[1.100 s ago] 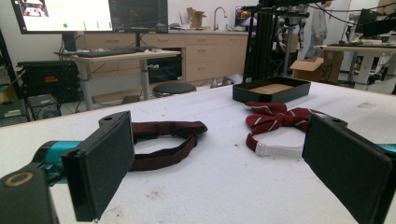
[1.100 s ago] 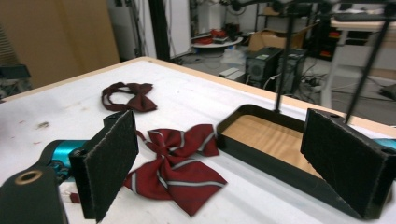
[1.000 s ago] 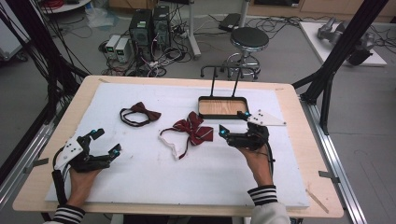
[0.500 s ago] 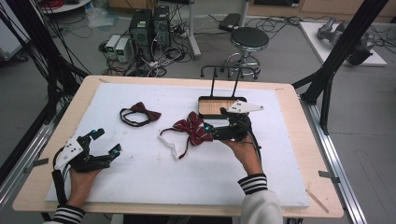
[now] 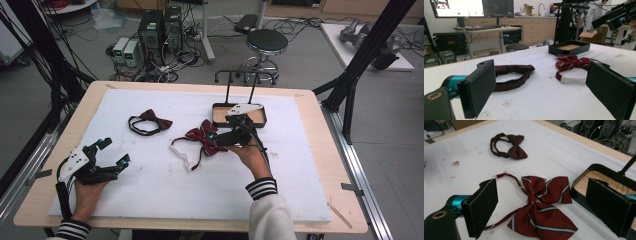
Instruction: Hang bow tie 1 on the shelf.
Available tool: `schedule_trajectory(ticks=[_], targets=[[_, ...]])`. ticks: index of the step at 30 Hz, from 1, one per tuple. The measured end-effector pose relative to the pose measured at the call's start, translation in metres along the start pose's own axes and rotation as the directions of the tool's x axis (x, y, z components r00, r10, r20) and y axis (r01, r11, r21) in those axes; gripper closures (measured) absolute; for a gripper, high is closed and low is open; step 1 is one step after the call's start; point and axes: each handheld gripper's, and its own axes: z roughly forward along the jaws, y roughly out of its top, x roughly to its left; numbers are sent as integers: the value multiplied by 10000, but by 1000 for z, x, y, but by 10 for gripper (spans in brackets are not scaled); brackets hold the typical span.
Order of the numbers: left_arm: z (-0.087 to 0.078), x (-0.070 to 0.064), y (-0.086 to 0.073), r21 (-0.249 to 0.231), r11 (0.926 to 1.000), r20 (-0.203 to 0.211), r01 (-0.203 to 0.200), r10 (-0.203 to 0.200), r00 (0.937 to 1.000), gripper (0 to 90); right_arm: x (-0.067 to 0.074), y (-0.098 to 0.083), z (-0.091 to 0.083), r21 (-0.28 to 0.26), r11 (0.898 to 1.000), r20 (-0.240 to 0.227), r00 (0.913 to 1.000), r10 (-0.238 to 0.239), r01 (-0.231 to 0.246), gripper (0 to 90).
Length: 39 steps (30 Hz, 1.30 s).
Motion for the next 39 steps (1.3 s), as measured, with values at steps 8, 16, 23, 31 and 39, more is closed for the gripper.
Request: schedule_trajectory(ticks=[8,16,23,31,39], targets=[[0,0,0,1,10000,2,-14,14,10000,96,4,2,20,819,9966,86,9999,-135,127,104],[0,0,0,-16,10000,16,-5,5,10000,96,6,5,41,1627,9867,441,9990,-28,-44,104],[0,0,0,-7,10000,10,-16,16,10000,96,7,6,52,2107,9774,510,9987,78,-184,104],[0,0,0,-7,10000,11,-11,11,10000,96,9,3,61,2666,9638,409,9990,-162,47,161],[0,0,0,-5,10000,13,-13,13,10000,96,9,3,71,3205,9472,141,9999,29,-72,207]])
